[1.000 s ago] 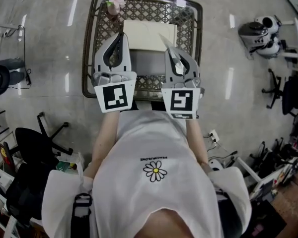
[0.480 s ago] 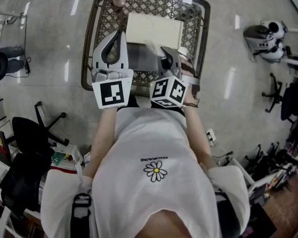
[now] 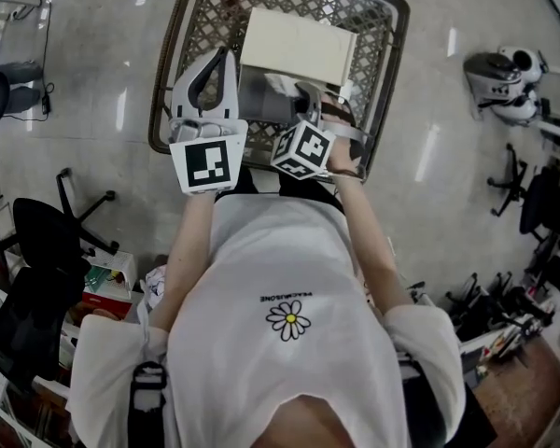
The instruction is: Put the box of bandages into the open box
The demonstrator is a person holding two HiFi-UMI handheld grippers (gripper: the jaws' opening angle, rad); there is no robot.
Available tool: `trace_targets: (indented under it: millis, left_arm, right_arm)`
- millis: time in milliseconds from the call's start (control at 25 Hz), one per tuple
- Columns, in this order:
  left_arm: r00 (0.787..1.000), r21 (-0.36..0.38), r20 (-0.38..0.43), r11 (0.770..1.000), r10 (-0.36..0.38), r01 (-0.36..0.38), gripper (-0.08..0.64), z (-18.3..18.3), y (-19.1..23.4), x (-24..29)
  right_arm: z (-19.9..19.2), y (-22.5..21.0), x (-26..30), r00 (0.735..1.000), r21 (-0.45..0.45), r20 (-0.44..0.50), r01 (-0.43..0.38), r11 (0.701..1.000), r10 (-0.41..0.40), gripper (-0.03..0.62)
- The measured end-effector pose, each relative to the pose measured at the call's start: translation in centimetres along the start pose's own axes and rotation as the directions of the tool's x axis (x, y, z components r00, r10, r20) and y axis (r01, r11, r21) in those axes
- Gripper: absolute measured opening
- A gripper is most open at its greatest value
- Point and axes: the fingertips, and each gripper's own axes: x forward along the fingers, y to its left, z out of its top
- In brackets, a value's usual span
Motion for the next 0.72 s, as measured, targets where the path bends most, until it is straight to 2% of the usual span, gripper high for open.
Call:
trace_targets:
  millis: [240, 360, 560, 720]
  left_arm:
    - [1.0, -0.003, -0.028, 1.0, 0.0, -0.001, 0.023, -1.0, -0.1, -0.1]
    - [0.999, 0.012, -0.037, 1.0, -0.001, 0.001, 0.023, -1.4, 0.0, -0.1]
    - [0.999, 0.005, -0.042, 1.0, 0.012, -0.012, 0.023, -1.9, 0.1, -0.1]
    - [0.998, 0.009, -0.052, 1.0, 0.018, -0.017, 0.023, -2.3, 0.3, -0.1]
  right_arm:
    - [-2.2, 2.0, 3.3, 0.995, -0.08, -0.099, -0.005, 0.997, -0.003, 0.044]
    - [-2.6, 1.9, 4.3, 0.989, -0.105, -0.139, 0.037, 0.994, -0.051, 0.044]
    - [-3.1, 2.0, 5.3, 0.984, -0.102, -0.163, 0.063, 0.993, -0.079, 0.044]
    - [-3.5, 1.9, 6.1, 0.976, -0.148, -0.188, 0.079, 0.986, -0.107, 0.044]
